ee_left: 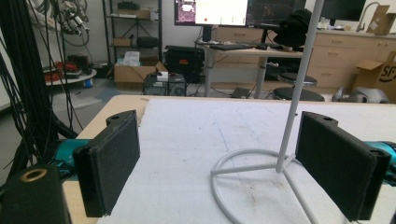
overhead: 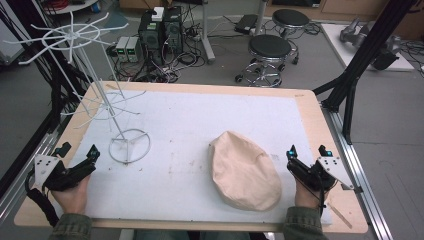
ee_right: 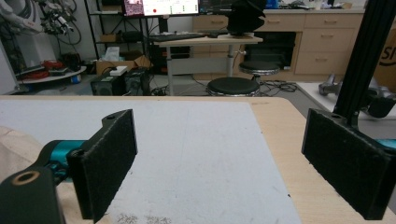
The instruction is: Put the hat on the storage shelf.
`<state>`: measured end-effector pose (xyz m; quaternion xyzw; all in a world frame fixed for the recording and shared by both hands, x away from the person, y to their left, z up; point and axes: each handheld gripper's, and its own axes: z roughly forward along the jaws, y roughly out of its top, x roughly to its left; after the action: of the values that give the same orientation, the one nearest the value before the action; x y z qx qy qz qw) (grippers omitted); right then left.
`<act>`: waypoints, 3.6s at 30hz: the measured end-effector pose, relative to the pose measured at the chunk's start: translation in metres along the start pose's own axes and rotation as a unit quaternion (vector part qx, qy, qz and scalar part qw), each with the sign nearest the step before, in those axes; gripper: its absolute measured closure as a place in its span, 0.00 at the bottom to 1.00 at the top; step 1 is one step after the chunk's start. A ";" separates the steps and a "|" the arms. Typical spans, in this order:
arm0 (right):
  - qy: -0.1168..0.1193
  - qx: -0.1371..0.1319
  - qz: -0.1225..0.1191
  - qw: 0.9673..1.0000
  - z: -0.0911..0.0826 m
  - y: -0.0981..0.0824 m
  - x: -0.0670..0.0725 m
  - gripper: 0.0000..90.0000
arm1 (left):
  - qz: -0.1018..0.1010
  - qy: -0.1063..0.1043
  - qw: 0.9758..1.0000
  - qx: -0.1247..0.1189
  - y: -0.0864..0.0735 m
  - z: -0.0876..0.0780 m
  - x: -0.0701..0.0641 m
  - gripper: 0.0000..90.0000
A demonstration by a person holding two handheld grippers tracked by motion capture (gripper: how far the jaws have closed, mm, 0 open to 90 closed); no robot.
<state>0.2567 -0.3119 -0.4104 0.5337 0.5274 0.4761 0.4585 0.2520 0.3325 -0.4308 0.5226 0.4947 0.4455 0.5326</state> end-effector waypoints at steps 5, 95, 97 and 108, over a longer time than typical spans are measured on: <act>0.001 0.001 0.003 1.000 0.000 0.000 -0.001 0.11 | -0.001 0.002 1.000 0.000 0.000 0.000 0.000 0.16; 0.213 0.152 -0.072 0.962 0.060 0.038 0.055 0.12 | -0.028 0.006 1.000 0.007 -0.005 0.000 0.011 0.16; 0.216 0.156 -0.074 0.961 0.060 0.037 0.056 0.12 | -0.028 0.007 1.000 0.006 -0.005 0.000 0.012 0.16; 0.226 0.219 -0.106 0.943 0.070 0.026 0.062 0.12 | -0.030 0.008 1.000 0.006 -0.005 -0.001 0.013 0.16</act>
<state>0.3286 -0.2492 -0.3924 0.4402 0.7623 0.4054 0.2465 0.2526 0.3448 -0.4361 0.5071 0.5168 0.4308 0.5387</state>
